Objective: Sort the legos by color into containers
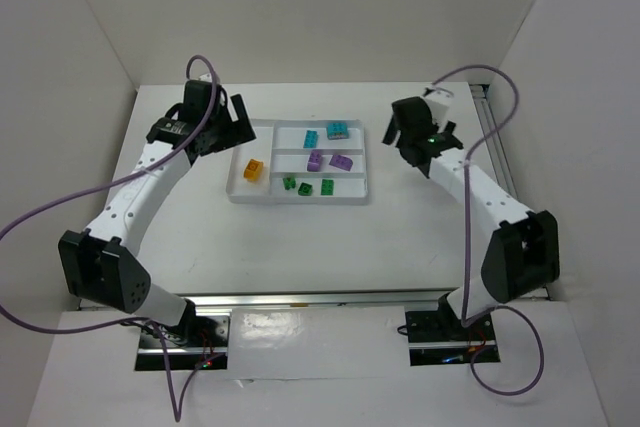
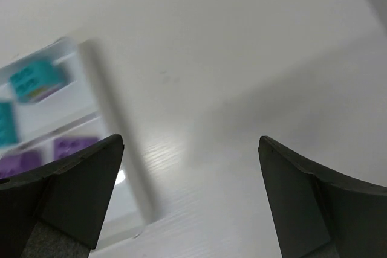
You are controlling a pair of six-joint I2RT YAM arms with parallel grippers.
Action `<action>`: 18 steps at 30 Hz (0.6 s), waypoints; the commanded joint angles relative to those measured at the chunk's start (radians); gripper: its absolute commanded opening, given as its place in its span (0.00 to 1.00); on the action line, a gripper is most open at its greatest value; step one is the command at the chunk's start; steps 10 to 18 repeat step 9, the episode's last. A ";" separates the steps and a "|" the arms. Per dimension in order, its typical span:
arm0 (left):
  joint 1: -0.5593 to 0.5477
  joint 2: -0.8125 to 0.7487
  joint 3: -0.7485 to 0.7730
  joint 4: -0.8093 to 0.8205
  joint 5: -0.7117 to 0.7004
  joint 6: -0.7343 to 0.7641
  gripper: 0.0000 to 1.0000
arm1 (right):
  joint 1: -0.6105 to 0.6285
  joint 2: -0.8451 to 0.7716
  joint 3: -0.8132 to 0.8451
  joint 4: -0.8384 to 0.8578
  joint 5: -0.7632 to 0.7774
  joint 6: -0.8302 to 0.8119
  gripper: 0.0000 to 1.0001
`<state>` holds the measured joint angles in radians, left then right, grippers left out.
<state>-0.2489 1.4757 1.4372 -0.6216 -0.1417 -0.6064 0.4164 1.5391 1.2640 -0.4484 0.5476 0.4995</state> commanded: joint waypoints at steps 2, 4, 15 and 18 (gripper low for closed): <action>0.007 -0.066 -0.018 0.017 -0.030 0.034 0.95 | -0.102 -0.134 -0.098 -0.113 0.222 0.183 1.00; 0.007 -0.092 -0.046 0.028 -0.042 0.034 0.95 | -0.102 -0.197 -0.158 -0.127 0.270 0.230 1.00; 0.007 -0.132 -0.081 0.069 -0.042 0.045 0.95 | -0.125 -0.217 -0.207 -0.136 0.278 0.229 1.00; 0.007 -0.132 -0.081 0.069 -0.042 0.045 0.95 | -0.125 -0.217 -0.207 -0.136 0.278 0.229 1.00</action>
